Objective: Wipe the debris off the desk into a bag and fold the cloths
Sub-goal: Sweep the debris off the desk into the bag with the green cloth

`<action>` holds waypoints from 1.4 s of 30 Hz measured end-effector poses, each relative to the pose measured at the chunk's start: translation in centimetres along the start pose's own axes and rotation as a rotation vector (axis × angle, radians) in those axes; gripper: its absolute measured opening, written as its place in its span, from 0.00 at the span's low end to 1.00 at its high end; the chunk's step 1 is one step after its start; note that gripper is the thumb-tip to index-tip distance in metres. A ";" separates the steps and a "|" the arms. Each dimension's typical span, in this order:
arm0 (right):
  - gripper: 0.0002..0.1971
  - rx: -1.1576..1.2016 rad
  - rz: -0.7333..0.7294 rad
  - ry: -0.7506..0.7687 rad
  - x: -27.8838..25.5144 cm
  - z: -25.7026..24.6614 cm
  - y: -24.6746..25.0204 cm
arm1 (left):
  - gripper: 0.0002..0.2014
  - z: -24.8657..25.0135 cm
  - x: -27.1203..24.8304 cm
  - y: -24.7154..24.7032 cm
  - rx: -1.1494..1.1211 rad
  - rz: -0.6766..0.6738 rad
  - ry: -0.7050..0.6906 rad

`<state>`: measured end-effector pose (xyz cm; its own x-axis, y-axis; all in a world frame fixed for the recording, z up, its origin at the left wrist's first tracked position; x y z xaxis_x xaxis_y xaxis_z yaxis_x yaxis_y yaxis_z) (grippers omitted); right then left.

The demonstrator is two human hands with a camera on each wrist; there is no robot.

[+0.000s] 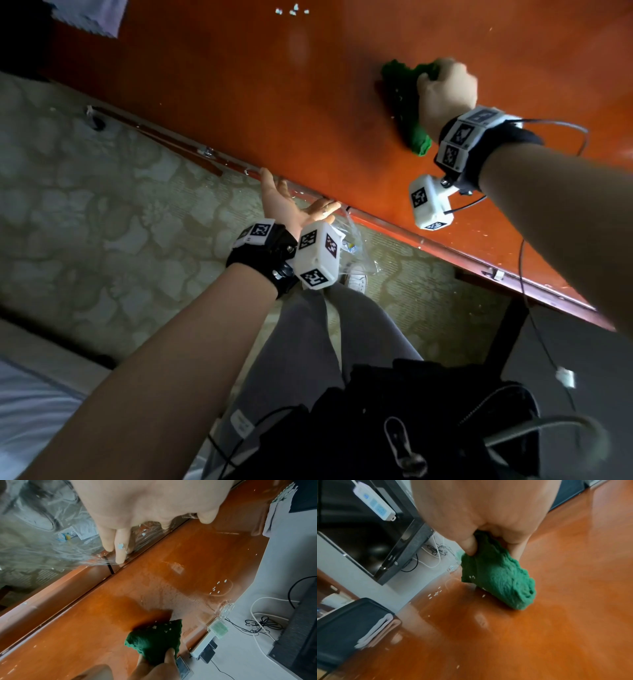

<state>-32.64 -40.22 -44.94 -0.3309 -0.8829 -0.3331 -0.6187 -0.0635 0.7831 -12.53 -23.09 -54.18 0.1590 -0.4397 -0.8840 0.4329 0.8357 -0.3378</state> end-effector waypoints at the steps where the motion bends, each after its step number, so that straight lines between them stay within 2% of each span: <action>1: 0.18 -0.006 -0.013 0.009 -0.2 -0.2 -0.6 | 0.38 0.0 0.1 0.1 -0.013 0.000 -0.008; 5: 0.16 -0.001 -0.129 0.073 -1.4 -1.7 -2.9 | 0.36 0.2 0.3 0.4 -0.070 0.016 -0.018; 9: 0.15 -0.062 -0.254 0.173 -3.9 -3.6 -5.1 | 0.54 0.1 1.6 1.7 0.006 0.072 -0.033; 10: 0.15 -0.086 -0.283 0.204 -4.8 -4.1 -5.6 | 0.54 0.0 2.0 1.9 0.015 0.061 -0.036; 13: 0.13 -0.056 -0.447 0.240 -8.3 -5.1 -7.9 | 0.44 0.9 0.8 0.7 0.022 -0.002 -0.043; 16: 0.14 -0.044 -0.712 0.246 -11.9 -5.8 -11.0 | 0.45 1.5 1.2 1.3 0.006 -0.045 -0.051; 17: 0.14 -0.079 -0.752 0.266 -12.6 -6.1 -11.8 | 0.46 1.9 1.5 1.7 0.021 -0.047 -0.031; 20: 0.13 -0.038 -0.688 0.229 -12.5 -7.5 -12.5 | 0.47 3.4 2.6 2.8 0.069 -0.027 0.009; 23: 0.10 0.031 -0.566 0.129 -11.4 -8.9 -12.2 | 0.42 5.7 3.1 3.0 0.060 0.014 0.036; 26: 0.11 0.069 -0.530 0.047 -10.9 -10.1 -12.6 | 0.39 7.9 2.2 2.5 0.076 -0.019 0.110; 29: 0.10 0.132 -0.491 -0.017 -10.8 -11.4 -12.9 | 0.47 9.7 2.4 2.7 0.106 0.000 0.136; 31: 0.09 0.243 -0.450 -0.112 -10.5 -11.9 -13.0 | 0.52 11.2 3.4 2.8 0.170 0.009 0.122; 33: 0.11 0.348 -0.416 -0.221 -10.1 -12.1 -13.0 | 0.52 12.6 3.7 2.3 0.239 -0.021 0.112; 35: 0.17 0.437 -0.384 -0.323 -9.5 -12.0 -12.8 | 0.52 13.8 3.7 2.1 0.253 -0.033 0.130; 38: 0.14 0.548 -0.363 -0.411 -8.3 -12.0 -12.4 | 0.56 14.8 5.0 2.3 0.353 -0.007 0.136; 40: 0.26 0.576 -0.355 -0.467 -7.1 -11.8 -12.2 | 0.54 15.8 3.0 1.0 0.406 -0.005 0.160; 42: 0.37 0.600 -0.370 -0.496 -5.0 -11.0 -12.7 | 0.46 16.5 1.9 0.2 0.369 0.054 0.139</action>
<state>-15.29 -40.09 -47.45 -0.2204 -0.5402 -0.8122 -0.9737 0.0731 0.2156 2.46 -29.22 -50.60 0.0797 -0.3288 -0.9410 0.7208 0.6711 -0.1735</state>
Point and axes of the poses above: each hand's wrist, its own x-axis towards the middle knuckle, its own y-axis out of the back of the hand, z = x × y, the point moved 4 cm from there along x, towards the middle knuckle, and after that the axes turned 5 degrees about -y, right-handed, at the moved point
